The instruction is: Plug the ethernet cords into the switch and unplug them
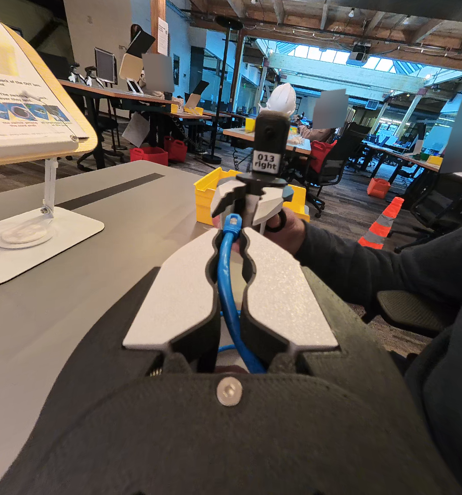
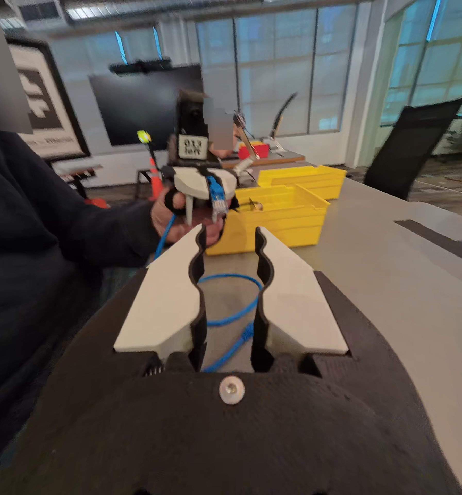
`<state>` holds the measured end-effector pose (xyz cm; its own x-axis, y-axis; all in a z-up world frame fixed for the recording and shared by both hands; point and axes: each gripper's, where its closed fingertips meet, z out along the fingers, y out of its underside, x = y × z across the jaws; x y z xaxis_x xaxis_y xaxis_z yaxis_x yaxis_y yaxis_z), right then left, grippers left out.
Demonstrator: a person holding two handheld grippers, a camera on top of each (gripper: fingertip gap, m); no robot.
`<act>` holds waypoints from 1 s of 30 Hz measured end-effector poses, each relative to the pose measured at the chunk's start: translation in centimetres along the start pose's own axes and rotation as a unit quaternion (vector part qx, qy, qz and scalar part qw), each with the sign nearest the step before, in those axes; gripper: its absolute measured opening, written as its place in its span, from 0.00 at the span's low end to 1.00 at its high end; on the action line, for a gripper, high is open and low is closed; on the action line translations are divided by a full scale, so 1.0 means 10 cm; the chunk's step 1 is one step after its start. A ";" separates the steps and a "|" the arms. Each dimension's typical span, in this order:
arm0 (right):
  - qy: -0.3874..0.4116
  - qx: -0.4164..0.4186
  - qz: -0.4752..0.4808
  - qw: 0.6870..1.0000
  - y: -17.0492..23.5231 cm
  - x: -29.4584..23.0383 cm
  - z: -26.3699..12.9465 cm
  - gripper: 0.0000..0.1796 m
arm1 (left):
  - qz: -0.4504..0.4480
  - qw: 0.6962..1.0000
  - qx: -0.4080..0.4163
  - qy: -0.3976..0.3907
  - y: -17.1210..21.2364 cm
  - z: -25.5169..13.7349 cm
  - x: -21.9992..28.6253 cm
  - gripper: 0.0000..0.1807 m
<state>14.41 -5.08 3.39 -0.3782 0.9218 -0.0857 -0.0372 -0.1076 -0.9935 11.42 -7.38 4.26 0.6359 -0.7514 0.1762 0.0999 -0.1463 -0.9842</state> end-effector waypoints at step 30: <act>0.061 -0.395 0.005 0.916 1.82 0.43 -0.77 0.35 | 0.008 0.999 -0.041 0.002 0.31 -0.12 -0.09 0.07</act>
<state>19.27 -0.21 -15.68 -0.2662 0.9624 -0.0549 0.6659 0.1424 -0.7323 10.28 -7.93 1.08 0.6331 -0.7571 0.1609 0.0260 -0.1870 -0.9820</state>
